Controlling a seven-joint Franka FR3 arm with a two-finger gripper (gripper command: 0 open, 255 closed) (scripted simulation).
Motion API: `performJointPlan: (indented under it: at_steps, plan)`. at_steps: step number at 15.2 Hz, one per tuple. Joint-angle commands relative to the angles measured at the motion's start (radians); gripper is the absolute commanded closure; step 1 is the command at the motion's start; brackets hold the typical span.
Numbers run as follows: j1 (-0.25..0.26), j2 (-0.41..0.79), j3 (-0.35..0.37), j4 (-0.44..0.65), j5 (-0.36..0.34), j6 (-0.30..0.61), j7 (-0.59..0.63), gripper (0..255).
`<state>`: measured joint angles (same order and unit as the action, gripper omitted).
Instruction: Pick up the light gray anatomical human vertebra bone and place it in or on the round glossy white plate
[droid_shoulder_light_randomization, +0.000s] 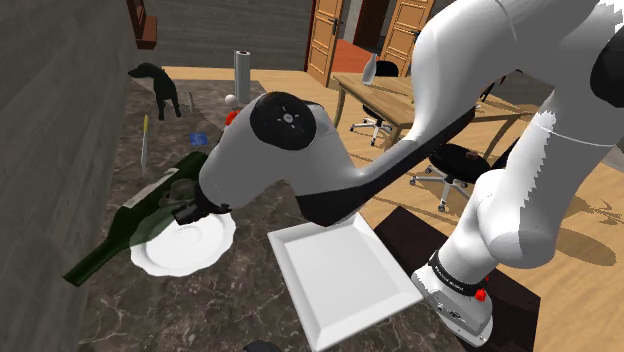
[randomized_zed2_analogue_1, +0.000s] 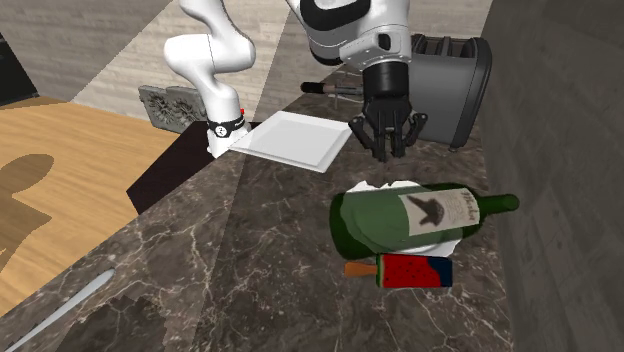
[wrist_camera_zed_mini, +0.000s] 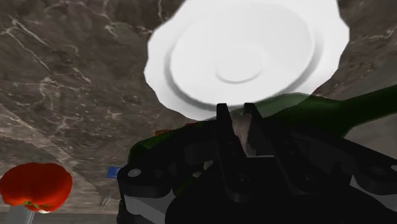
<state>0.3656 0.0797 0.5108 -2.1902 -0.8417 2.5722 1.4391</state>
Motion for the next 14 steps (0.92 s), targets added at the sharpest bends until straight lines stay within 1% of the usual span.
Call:
performJointPlan:
  at_steps: [1, 13, 14]
  plan:
    - [0.015, 0.056, 0.004, 0.058, -0.033, -0.029, 0.027, 255]
    - [0.051, 0.174, -0.046, 0.051, -0.242, 0.023, 0.217, 255]
    - [0.052, 0.174, -0.046, 0.051, -0.242, 0.023, 0.217, 255]
